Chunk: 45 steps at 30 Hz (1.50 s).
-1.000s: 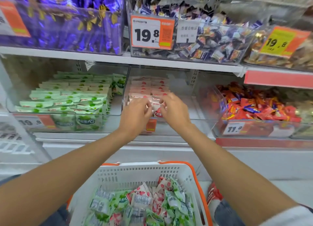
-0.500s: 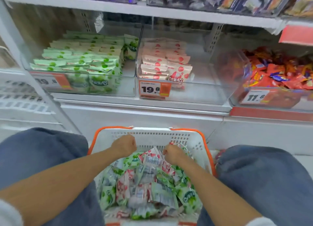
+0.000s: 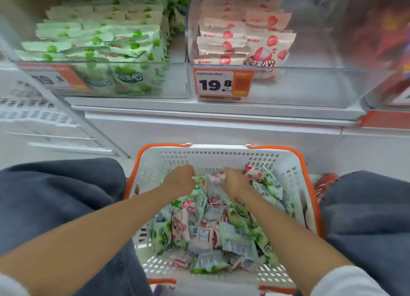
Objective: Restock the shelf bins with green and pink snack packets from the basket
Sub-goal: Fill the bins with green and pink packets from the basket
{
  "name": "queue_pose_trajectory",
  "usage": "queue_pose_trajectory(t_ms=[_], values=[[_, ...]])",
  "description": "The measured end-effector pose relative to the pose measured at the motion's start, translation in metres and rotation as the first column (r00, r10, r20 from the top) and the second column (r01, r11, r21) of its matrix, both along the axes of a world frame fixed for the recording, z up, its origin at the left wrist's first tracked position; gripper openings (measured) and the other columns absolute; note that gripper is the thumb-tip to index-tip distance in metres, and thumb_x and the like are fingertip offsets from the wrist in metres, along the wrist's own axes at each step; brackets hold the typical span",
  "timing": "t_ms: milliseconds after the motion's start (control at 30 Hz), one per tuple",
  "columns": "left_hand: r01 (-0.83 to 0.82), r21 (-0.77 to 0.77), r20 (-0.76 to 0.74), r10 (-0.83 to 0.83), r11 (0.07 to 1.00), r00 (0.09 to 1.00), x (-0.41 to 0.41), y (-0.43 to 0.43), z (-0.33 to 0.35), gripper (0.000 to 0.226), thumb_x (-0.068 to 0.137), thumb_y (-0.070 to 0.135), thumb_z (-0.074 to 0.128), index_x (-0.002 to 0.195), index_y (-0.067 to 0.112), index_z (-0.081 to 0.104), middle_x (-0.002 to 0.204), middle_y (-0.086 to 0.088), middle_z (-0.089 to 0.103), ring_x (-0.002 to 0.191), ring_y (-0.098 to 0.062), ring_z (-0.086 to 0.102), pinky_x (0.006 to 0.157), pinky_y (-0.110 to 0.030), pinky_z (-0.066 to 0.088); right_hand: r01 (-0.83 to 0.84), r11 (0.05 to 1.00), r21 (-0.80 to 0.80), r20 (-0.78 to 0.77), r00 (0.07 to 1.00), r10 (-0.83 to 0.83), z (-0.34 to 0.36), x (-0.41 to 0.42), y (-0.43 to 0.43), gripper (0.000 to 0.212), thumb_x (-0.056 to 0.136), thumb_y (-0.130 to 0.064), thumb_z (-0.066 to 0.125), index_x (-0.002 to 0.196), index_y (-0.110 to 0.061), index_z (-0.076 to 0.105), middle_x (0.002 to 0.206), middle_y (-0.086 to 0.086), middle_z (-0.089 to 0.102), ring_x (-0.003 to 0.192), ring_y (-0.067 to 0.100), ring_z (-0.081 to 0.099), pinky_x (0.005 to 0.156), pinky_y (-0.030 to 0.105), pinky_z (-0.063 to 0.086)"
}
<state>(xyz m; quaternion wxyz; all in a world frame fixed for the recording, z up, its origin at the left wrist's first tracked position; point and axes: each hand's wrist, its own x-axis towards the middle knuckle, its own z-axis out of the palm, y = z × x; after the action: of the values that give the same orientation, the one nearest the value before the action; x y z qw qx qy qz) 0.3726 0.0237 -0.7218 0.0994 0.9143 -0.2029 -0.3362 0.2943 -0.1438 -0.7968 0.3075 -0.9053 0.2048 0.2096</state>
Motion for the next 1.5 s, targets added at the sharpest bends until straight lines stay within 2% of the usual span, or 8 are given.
queue_pose_trajectory(t_ms=[133, 233, 400, 567, 900, 1067, 1267, 1500], values=[[0.103, -0.178, -0.069, -0.117, 0.979, 0.991, -0.008, -0.004, 0.016, 0.081, 0.084, 0.022, 0.075, 0.151, 0.019, 0.029, 0.155, 0.000, 0.033, 0.138, -0.022, 0.037, 0.107, -0.029, 0.036, 0.373, 0.820, 0.435, -0.036, 0.917, -0.398, 0.080, 0.013, -0.014, 0.028, 0.092, 0.003, 0.054, 0.119, 0.005, 0.060, 0.093, 0.014, 0.065, 0.073, 0.025, 0.069, 0.061, 0.027, 0.058], [0.025, -0.464, -0.056, -0.058, 0.886, 0.997, -0.015, -0.014, 0.038, 0.050, 0.080, 0.025, 0.080, 0.125, 0.016, 0.059, 0.118, 0.002, 0.063, 0.109, -0.020, 0.057, 0.089, -0.020, 0.044, 0.520, 0.473, 0.711, -0.301, 0.833, -0.464, 0.145, 0.007, -0.025, 0.035, 0.094, -0.002, 0.057, 0.124, 0.016, 0.053, 0.090, 0.021, 0.065, 0.068, 0.024, 0.069, 0.060, 0.028, 0.060], [-0.084, -0.562, -0.191, -0.031, 0.823, 0.981, -0.014, -0.028, 0.107, 0.024, 0.089, 0.029, 0.070, 0.089, 0.006, 0.068, 0.072, -0.001, 0.065, 0.059, -0.008, 0.055, 0.062, -0.020, 0.045, 0.074, 0.940, 0.334, 0.093, 0.989, -0.111, 0.224, -0.014, -0.046, 0.068, 0.093, -0.066, 0.037, 0.140, -0.019, 0.051, 0.139, 0.000, 0.052, 0.117, 0.020, 0.057, 0.097, 0.033, 0.042], [0.011, -0.579, -0.129, -0.105, 0.815, 0.986, -0.016, -0.043, 0.169, 0.024, 0.092, 0.022, 0.067, 0.070, 0.024, 0.058, 0.050, 0.017, 0.058, 0.048, 0.004, 0.051, 0.050, -0.010, 0.037, -0.113, 0.979, 0.167, 0.422, 0.906, 0.033, 0.278, -0.011, -0.057, 0.010, 0.087, -0.015, 0.072, 0.077, -0.015, 0.071, 0.065, -0.012, 0.063, 0.054, -0.008, 0.054, 0.064, 0.017, 0.041], [-0.085, -0.840, -0.002, 0.154, 0.536, 0.988, 0.022, -0.089, 0.262, 0.043, 0.068, 0.012, 0.088, 0.103, 0.014, 0.063, 0.088, 0.002, 0.069, 0.075, -0.010, 0.066, 0.059, -0.015, 0.052, 0.181, 0.978, 0.107, 0.693, 0.692, -0.204, 0.353, 0.001, -0.111, 0.004, 0.085, -0.013, 0.071, 0.083, -0.011, 0.067, 0.072, -0.002, 0.066, 0.073, 0.017, 0.063, 0.076, 0.038, 0.057], [0.403, -0.513, 0.528, -0.091, 0.758, 0.844, 0.047, -0.116, 0.300, 0.044, 0.064, 0.021, 0.089, 0.101, 0.023, 0.065, 0.103, 0.008, 0.065, 0.092, -0.011, 0.060, 0.075, -0.021, 0.042, 0.093, 0.984, -0.152, 0.758, 0.650, 0.056, 0.354, 0.000, -0.115, 0.059, 0.073, -0.022, 0.079, 0.127, -0.023, 0.056, 0.117, -0.006, 0.060, 0.108, 0.009, 0.052, 0.093, 0.026, 0.041], [0.173, -0.771, 0.197, -0.028, 0.613, 0.980, 0.061, -0.148, 0.304, 0.052, 0.071, 0.016, 0.087, 0.117, 0.012, 0.061, 0.102, -0.003, 0.069, 0.089, -0.014, 0.068, 0.067, -0.019, 0.055, 0.170, 0.935, 0.313, 0.741, 0.572, -0.352, 0.331, 0.022, -0.128, 0.019, 0.079, -0.006, 0.076, 0.096, -0.012, 0.067, 0.081, -0.003, 0.070, 0.066, -0.001, 0.061, 0.061, 0.017, 0.049], [0.493, -0.340, 0.540, -0.263, 0.801, 0.799, 0.083, -0.174, 0.284, 0.026, 0.075, 0.026, 0.083, 0.094, 0.012, 0.072, 0.084, 0.005, 0.066, 0.069, -0.012, 0.054, 0.058, -0.027, 0.039, 0.267, 0.940, 0.212, 0.552, 0.761, -0.340, 0.305, 0.044, -0.143, 0.023, 0.071, -0.009, 0.082, 0.090, -0.002, 0.072, 0.078, 0.002, 0.068, 0.068, 0.014, 0.059, 0.060, 0.025, 0.045]])
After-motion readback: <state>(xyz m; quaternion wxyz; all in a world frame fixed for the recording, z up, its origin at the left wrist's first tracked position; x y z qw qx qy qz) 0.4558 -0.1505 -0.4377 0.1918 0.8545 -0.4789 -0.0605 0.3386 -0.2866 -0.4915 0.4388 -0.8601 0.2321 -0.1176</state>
